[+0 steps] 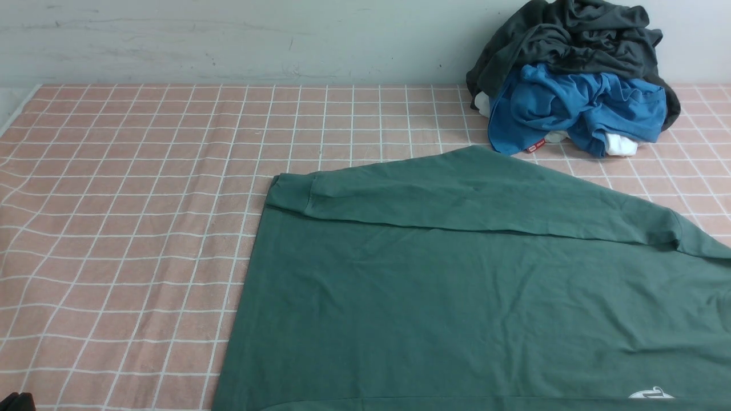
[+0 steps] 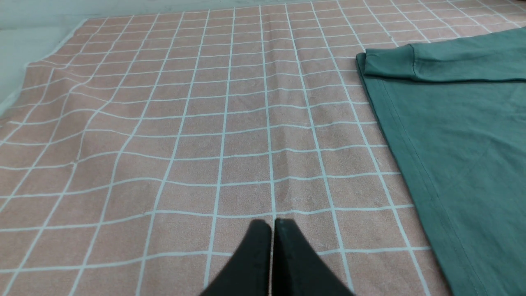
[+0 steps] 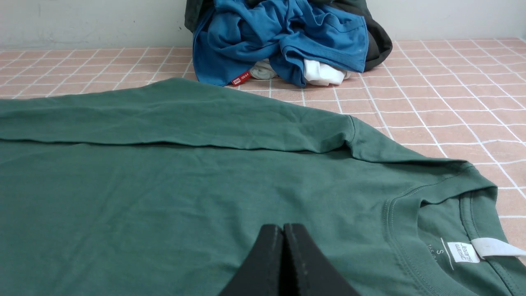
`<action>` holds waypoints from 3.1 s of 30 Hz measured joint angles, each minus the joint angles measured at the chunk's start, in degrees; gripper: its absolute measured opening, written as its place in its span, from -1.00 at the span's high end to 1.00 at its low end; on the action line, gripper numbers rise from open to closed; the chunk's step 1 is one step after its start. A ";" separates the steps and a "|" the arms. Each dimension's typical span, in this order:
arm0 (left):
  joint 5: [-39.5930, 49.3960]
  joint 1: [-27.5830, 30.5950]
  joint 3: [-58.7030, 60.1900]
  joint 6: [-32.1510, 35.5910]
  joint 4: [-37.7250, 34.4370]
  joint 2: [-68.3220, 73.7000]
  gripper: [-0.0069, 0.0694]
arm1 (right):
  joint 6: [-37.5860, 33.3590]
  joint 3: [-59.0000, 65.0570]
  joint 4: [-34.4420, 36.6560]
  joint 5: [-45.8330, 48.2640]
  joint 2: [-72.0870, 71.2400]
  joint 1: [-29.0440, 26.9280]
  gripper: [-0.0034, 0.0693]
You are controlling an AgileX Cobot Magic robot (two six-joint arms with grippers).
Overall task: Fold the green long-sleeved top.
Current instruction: Use the left arm to clamp the cuff closest to it
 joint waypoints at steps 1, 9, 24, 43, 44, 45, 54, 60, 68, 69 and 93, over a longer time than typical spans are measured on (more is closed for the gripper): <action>0.00 0.00 0.00 0.00 0.00 0.00 0.83 | 0.00 0.00 0.00 0.00 0.00 0.00 0.94; 0.00 0.00 0.00 0.00 0.00 0.00 0.83 | 0.00 0.00 -0.21 0.00 0.00 0.00 0.94; 0.00 0.00 0.00 0.00 0.07 0.00 0.83 | 0.48 0.00 -0.01 0.00 0.00 0.00 0.94; -0.86 0.00 0.47 -14.26 -50.25 0.00 0.83 | 17.32 0.12 40.55 0.43 0.00 0.00 0.94; -0.99 0.00 0.47 -14.15 -50.25 0.00 0.83 | 17.57 0.12 41.32 0.37 0.00 0.00 0.94; -2.00 0.00 0.47 -13.49 -51.71 0.00 0.83 | 17.61 0.05 45.73 0.11 0.00 0.00 0.94; 0.31 0.00 -2.83 -0.66 -52.33 0.00 0.83 | 6.99 0.00 48.05 -0.69 0.00 0.00 0.94; 11.08 0.00 -15.84 9.33 -42.88 10.81 0.83 | -8.64 -8.26 44.57 0.15 4.88 0.00 0.94; 35.31 -0.88 -39.21 10.55 -12.44 42.64 0.82 | -24.19 -34.00 29.53 20.30 31.81 0.00 0.94; 37.44 -2.00 -41.14 10.36 -9.94 45.96 0.81 | -24.98 -37.24 28.19 24.46 35.35 0.17 0.94; 24.90 -17.90 -38.34 6.01 -14.59 85.61 -0.34 | -25.04 -42.41 18.61 44.73 52.89 14.37 0.94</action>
